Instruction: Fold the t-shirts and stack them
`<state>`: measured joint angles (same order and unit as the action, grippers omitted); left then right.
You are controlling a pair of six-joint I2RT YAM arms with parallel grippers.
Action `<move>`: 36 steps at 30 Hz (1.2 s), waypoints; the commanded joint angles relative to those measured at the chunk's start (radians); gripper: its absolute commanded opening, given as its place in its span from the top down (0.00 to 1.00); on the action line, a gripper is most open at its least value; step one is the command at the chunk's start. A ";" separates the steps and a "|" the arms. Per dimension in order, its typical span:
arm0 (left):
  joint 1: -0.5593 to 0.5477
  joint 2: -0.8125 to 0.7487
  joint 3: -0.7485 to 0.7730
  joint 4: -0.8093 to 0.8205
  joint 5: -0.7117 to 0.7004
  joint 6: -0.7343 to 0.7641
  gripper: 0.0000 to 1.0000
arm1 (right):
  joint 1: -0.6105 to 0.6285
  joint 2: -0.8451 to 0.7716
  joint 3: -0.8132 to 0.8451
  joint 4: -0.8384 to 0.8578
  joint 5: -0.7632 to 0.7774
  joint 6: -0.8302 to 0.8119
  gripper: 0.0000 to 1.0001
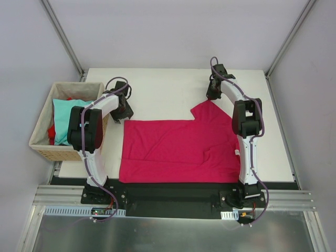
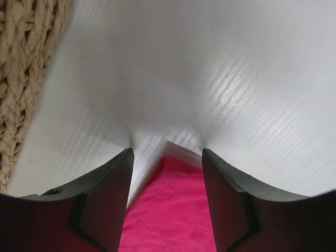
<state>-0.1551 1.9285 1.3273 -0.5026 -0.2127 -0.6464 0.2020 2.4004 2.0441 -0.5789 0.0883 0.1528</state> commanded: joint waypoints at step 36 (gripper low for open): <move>-0.004 0.058 0.148 0.159 0.122 0.064 1.00 | -0.102 -0.112 0.107 0.036 -0.117 -0.130 0.99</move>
<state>-0.1566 1.9541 1.4258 -0.3630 -0.1169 -0.6079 0.1143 2.3554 2.1189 -0.5636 0.0193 0.0769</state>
